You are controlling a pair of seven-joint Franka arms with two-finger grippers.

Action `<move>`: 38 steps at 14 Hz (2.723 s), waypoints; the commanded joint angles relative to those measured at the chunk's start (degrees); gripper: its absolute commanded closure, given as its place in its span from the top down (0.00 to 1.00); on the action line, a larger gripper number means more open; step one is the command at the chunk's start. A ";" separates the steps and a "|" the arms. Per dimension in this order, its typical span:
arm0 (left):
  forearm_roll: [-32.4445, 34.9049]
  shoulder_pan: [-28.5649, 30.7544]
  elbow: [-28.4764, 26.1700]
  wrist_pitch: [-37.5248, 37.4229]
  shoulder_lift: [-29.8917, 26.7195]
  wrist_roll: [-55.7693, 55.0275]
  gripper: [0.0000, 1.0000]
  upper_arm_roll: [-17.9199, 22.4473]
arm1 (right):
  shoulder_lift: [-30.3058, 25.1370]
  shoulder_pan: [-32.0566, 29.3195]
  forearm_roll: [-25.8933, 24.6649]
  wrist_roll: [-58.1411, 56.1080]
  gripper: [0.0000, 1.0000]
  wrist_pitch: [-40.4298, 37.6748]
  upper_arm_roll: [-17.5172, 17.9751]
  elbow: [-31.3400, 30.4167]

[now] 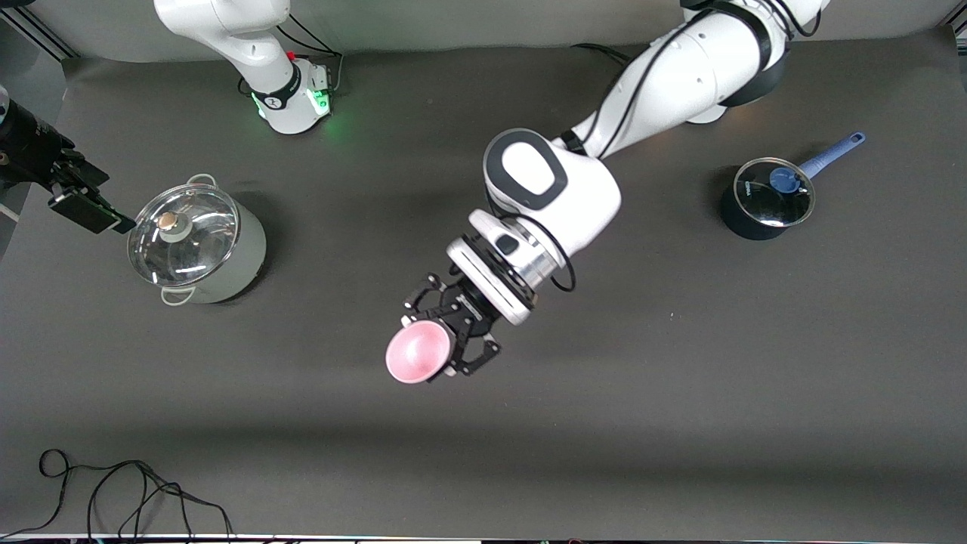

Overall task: Transfer pink cup from left to right arm
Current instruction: 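Carry the pink cup with the left gripper toward the table middle, then reach the right gripper to the pink cup rim beside the left gripper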

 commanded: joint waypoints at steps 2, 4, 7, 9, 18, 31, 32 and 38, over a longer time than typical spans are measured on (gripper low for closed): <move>0.80 -6.15 2.33 4.07 -1.23 -1.62 0.00 3.67 | 3.77 0.20 0.48 4.07 1.00 -1.70 4.85 6.99; 0.72 -9.23 3.39 4.96 -1.23 -1.62 0.00 6.40 | 7.11 0.11 0.48 4.96 1.00 -4.42 6.61 12.25; 0.72 -10.73 3.48 6.36 -1.15 -1.70 0.00 7.03 | 12.29 0.11 0.31 10.65 1.00 -8.64 9.86 19.73; 0.63 -11.61 3.57 6.54 -1.23 -1.71 0.00 7.20 | 14.85 0.20 -0.04 12.60 1.00 -9.61 12.05 23.34; 0.45 -12.40 4.36 6.54 -1.14 -2.14 0.00 7.46 | 24.78 12.32 -6.10 17.88 1.00 -9.44 12.77 32.84; 0.45 -12.40 4.36 6.54 -1.14 -2.15 0.00 7.46 | 29.18 15.93 -9.36 19.81 0.99 1.54 12.77 34.61; 0.45 -12.40 4.36 6.54 -1.14 -2.23 0.00 7.46 | 29.79 15.84 -9.36 19.81 0.99 2.33 12.77 34.52; 0.45 -12.32 4.36 6.54 -1.14 -2.23 0.00 7.46 | 32.00 15.76 -9.27 19.72 0.98 3.57 12.51 34.52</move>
